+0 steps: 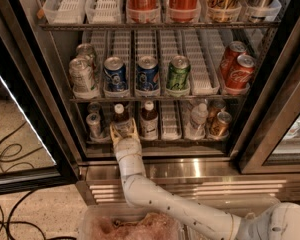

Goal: Pick blue plastic bottle from bottom shelf of fridge

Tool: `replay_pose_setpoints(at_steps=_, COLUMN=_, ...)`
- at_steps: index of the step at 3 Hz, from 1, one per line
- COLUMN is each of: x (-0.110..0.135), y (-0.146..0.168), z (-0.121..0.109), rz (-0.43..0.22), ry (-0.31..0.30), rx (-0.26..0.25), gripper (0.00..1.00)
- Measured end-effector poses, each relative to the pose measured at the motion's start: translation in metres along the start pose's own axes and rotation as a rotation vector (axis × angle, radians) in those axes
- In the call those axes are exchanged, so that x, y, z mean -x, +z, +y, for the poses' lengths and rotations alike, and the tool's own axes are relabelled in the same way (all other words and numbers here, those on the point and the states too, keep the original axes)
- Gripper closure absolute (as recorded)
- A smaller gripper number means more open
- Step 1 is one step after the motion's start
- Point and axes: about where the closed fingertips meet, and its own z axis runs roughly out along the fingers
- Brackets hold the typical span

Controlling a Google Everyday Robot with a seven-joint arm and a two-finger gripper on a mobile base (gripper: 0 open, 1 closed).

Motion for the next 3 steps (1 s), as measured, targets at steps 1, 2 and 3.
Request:
replay_pose_setpoints(at_steps=1, x=0.002, y=0.001, z=0.002, rz=-0.009, ry=0.013, rx=0.013, gripper=1.00)
replay_pose_setpoints(at_steps=2, x=0.008, y=0.005, z=0.001, rz=-0.038, ry=0.040, rx=0.011, gripper=1.00)
replay_pose_setpoints(at_steps=3, x=0.019, y=0.010, z=0.000, rz=-0.085, ry=0.059, rx=0.000, gripper=1.00)
